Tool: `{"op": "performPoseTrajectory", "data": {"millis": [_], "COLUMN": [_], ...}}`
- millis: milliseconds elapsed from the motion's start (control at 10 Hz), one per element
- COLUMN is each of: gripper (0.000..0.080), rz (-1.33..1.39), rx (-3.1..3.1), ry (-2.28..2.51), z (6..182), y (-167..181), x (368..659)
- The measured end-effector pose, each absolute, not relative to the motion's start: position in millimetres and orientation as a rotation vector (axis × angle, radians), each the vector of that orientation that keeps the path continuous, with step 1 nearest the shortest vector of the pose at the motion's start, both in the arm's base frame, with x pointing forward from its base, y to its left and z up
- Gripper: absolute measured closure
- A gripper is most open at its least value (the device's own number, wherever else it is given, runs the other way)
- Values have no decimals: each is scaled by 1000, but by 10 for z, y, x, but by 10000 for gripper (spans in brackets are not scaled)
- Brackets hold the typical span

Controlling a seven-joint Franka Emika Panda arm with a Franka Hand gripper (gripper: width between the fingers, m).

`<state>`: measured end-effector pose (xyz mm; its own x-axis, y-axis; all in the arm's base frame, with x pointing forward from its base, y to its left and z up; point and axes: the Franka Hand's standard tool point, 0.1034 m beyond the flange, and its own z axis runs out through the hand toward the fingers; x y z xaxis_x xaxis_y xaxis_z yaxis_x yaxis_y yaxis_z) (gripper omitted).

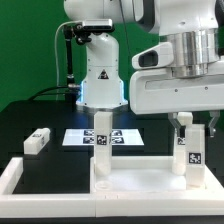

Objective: Assemble desk

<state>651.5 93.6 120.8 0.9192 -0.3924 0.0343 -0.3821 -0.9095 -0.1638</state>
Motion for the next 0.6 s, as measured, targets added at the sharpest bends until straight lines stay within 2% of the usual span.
{"op": "performPoseTrajectory", "data": {"millis": [200, 600], "gripper": [509, 505], "rz": [-83, 46], "rx": [-2877, -2451], "ry": [765, 1595], "z": [1205, 1191], "y": [920, 965], "x": [6517, 6484]}}
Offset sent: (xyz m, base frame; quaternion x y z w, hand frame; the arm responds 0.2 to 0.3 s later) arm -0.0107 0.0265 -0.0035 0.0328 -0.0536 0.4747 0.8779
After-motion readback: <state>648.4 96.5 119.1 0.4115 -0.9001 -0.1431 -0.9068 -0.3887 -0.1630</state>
